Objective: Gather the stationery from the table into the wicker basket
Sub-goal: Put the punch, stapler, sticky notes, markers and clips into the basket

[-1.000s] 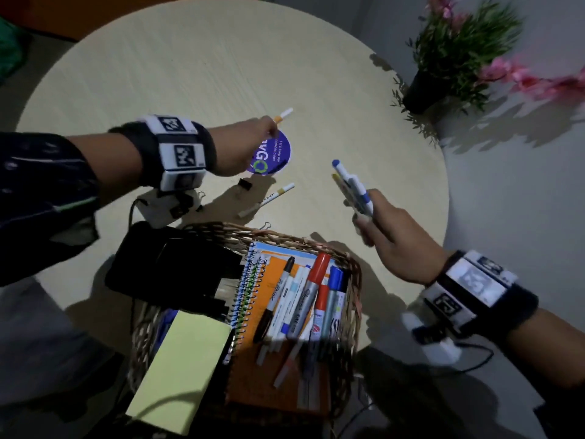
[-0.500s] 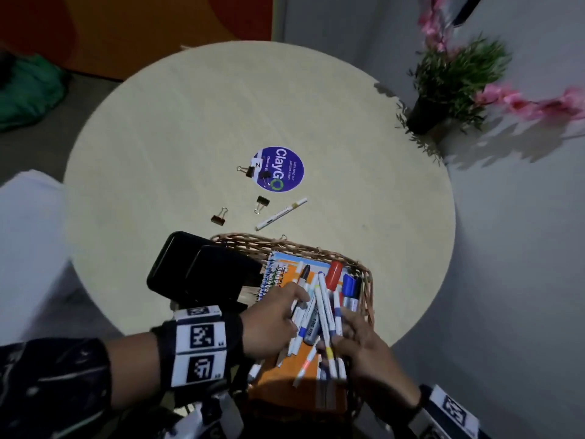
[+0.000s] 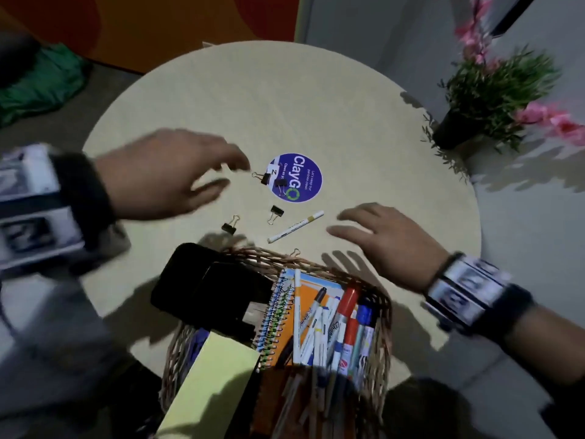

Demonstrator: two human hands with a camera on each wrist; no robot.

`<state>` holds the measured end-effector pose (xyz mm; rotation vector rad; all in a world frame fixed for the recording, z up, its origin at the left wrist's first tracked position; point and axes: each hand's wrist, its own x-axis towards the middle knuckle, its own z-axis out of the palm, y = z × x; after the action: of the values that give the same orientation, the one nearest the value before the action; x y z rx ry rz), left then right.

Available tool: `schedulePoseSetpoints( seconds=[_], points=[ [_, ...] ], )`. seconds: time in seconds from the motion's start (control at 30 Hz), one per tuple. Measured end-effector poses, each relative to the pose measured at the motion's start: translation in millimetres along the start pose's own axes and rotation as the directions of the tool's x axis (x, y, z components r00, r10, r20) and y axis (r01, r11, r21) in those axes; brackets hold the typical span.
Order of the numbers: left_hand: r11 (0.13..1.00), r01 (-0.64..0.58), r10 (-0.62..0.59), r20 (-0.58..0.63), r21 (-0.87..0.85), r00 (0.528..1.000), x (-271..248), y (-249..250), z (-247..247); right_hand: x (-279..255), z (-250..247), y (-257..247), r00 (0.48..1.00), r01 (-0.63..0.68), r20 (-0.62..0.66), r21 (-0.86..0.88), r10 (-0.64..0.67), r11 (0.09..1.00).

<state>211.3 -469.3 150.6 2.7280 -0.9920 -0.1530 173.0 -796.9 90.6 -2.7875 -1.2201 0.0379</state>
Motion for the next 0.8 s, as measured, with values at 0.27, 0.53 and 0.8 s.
schedulePoseSetpoints(
  seconds=[0.27,0.53,0.8],
  points=[
    [0.883,-0.282,0.036,0.546,0.374,0.837,20.6,-66.7,122.9,60.8,106.5,25.3,0.834,0.493,0.292,-0.011,-0.468,0.870],
    [0.954,-0.264,0.214,0.292,0.144,0.932,13.1,-76.5,175.1,85.8,130.9,14.2,0.801,0.533,0.238,0.136,-0.550,0.835],
    [0.999,0.022,-0.029,0.208,0.034,0.978,35.2,-68.1,163.2,88.0,109.3,16.6,0.908,0.236,0.313,0.162,-0.277,0.958]
  ],
)
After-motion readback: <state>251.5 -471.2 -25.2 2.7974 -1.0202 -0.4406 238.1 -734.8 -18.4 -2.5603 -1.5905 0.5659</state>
